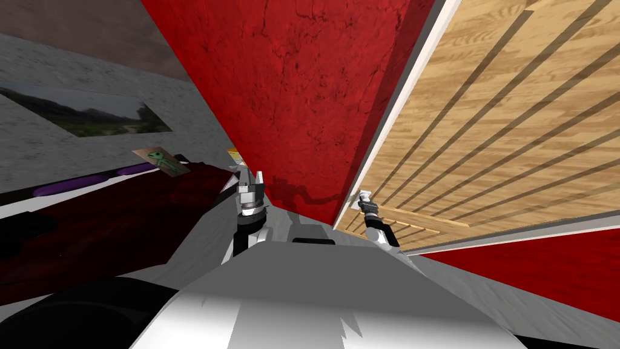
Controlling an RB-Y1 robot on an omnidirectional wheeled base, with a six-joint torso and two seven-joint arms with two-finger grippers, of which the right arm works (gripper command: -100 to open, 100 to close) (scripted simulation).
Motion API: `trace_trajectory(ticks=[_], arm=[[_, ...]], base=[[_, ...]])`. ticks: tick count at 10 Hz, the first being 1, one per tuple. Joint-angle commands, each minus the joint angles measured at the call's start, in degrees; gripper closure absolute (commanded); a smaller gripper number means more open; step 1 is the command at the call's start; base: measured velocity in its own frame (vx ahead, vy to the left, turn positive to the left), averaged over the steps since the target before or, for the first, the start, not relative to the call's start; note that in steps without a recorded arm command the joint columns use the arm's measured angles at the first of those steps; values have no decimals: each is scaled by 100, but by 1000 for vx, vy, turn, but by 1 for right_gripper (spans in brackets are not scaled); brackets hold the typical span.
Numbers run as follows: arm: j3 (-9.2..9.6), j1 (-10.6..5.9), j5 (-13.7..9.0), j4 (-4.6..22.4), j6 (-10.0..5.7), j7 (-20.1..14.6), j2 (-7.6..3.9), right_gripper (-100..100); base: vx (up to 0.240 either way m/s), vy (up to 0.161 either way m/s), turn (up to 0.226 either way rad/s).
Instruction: Pull the door open
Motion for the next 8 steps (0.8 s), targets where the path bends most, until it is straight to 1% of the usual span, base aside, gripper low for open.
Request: trace_trajectory(ticks=[1, 3, 5, 6, 8], arm=[[60, 22, 18, -19, -24, -88, -76, 100], [136, 49, 41, -42, -55, -200, -173, 100], [226, 82, 68, -70, -92, -333, -287, 100], [296, 107, 88, -91, -120, -435, -376, 100], [400, 144, 120, -124, -162, -589, -508, 100]], base=[[-114, -36, 131], [-209, -40, 132], [-244, -70, 162], [-253, -49, 210], [-251, -70, 158]])
